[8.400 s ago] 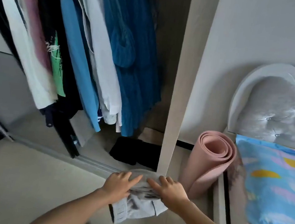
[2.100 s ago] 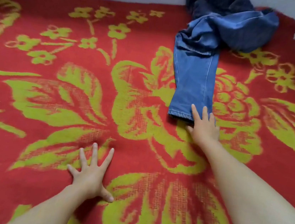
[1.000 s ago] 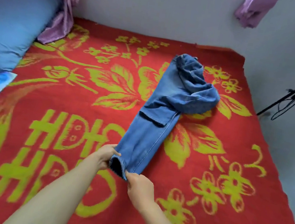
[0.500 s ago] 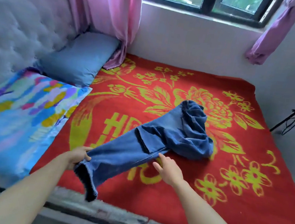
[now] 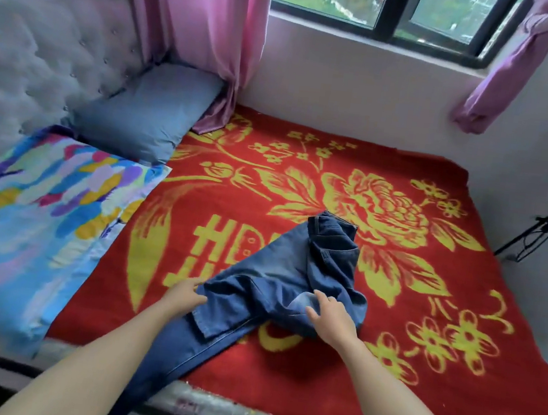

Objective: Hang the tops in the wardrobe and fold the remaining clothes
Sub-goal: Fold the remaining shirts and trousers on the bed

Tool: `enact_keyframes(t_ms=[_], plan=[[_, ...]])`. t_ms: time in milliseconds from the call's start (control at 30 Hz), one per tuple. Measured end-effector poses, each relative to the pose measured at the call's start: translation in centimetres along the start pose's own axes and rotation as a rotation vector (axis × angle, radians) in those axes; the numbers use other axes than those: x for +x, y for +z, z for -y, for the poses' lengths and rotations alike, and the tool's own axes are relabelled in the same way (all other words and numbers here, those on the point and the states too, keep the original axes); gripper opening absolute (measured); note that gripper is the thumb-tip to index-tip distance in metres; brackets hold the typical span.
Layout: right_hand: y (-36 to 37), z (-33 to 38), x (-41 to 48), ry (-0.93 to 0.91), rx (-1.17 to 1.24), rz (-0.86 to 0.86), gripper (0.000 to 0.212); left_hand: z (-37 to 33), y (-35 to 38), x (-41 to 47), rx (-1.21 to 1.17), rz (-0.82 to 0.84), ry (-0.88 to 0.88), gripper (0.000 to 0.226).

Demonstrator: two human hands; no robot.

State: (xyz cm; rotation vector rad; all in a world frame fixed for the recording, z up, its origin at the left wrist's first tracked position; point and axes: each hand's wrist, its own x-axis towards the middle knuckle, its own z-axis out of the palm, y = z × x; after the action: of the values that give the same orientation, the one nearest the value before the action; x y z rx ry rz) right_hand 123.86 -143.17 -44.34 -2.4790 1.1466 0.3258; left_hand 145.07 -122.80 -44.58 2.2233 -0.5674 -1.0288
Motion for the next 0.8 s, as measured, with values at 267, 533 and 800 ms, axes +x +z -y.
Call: enact_keyframes(t_ms=[267,533,800], plan=[[-2.9,-6.2,11.4,0.045,-0.018,0.037,0.055,-8.8,3.8,8.0,0.083,0.012,0.038,0.051],[-5.2,-7.1,25.6,0.022,-0.067,0.061,0.053,-11.0,4.2,15.3,0.066,-0.092,-0.066,0.05],[-3.3,-4.0,35.7,-0.009,-0.032,0.108,0.055,-8.5,4.1,21.1,0.084,-0.147,-0.245,0.043]])
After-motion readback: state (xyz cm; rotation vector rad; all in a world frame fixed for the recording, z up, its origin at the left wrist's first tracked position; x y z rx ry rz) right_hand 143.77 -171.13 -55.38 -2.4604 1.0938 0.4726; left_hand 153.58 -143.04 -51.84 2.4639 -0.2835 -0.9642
